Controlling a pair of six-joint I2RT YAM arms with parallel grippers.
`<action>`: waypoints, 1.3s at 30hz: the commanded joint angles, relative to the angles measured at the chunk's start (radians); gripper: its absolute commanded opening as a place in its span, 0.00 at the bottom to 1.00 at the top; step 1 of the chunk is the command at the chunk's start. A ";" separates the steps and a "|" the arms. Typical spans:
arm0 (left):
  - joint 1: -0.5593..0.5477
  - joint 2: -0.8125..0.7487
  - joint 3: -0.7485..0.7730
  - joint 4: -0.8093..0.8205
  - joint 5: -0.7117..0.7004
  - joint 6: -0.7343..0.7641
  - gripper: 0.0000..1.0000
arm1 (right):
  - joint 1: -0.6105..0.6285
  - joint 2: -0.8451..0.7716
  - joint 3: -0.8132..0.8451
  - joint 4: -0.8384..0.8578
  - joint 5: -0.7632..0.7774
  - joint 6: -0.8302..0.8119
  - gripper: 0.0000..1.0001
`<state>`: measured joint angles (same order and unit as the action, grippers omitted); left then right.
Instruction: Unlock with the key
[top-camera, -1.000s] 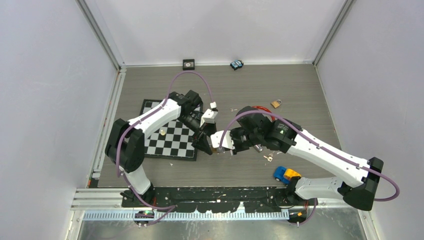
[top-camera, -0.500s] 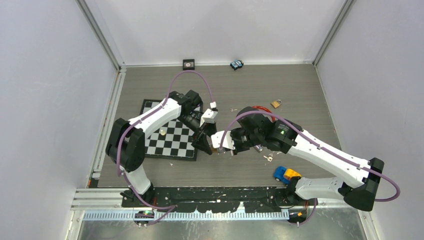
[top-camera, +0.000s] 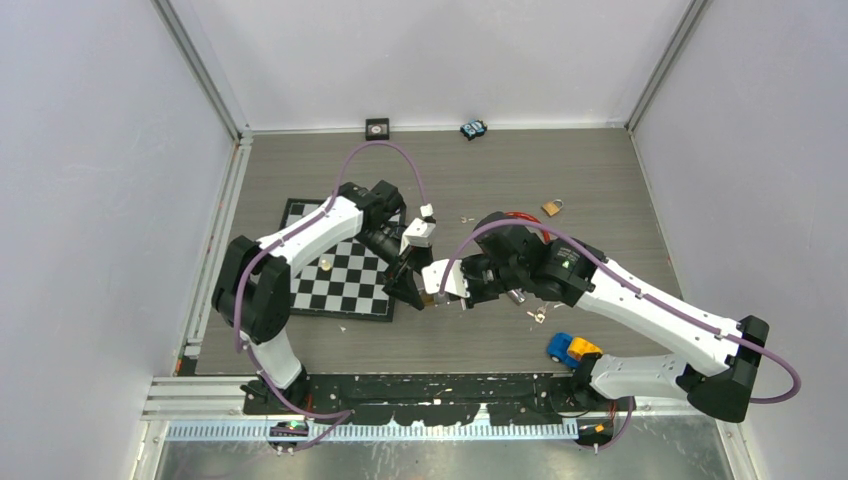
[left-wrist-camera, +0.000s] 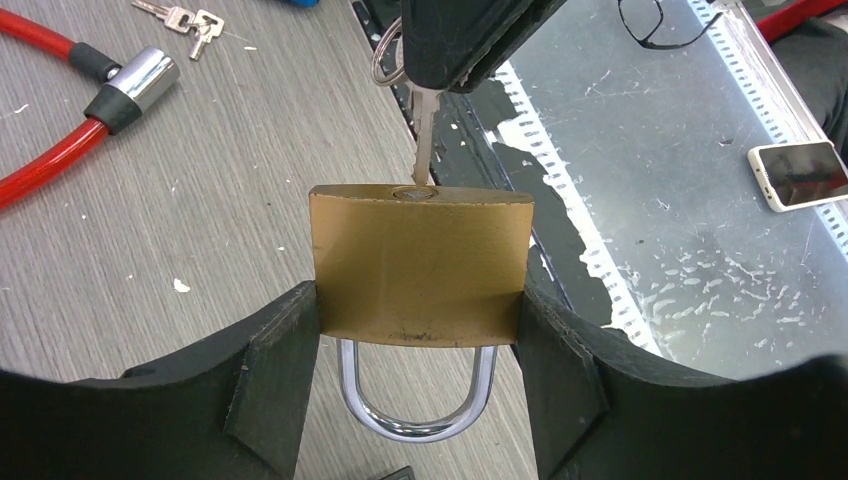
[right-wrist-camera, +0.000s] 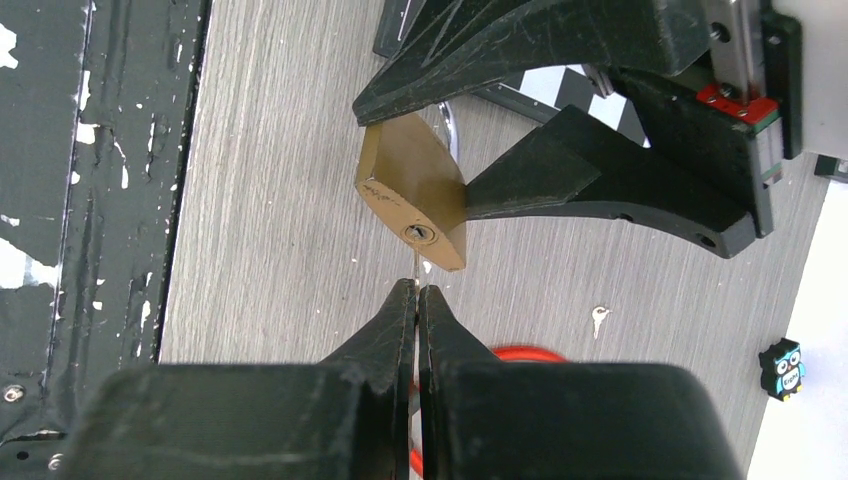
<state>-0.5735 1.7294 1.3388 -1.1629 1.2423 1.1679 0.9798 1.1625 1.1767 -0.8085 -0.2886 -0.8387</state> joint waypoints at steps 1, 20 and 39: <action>0.003 -0.005 0.051 -0.038 0.114 0.029 0.00 | 0.005 -0.024 0.056 0.029 0.005 0.009 0.01; 0.001 0.038 0.100 -0.225 0.151 0.170 0.00 | 0.007 -0.032 0.020 0.014 -0.008 -0.067 0.01; 0.002 0.111 0.174 -0.376 0.137 0.309 0.00 | 0.010 -0.045 0.030 -0.010 -0.055 -0.051 0.01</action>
<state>-0.5739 1.8442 1.4567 -1.4864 1.2850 1.4559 0.9810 1.1393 1.1927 -0.8249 -0.3183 -0.8921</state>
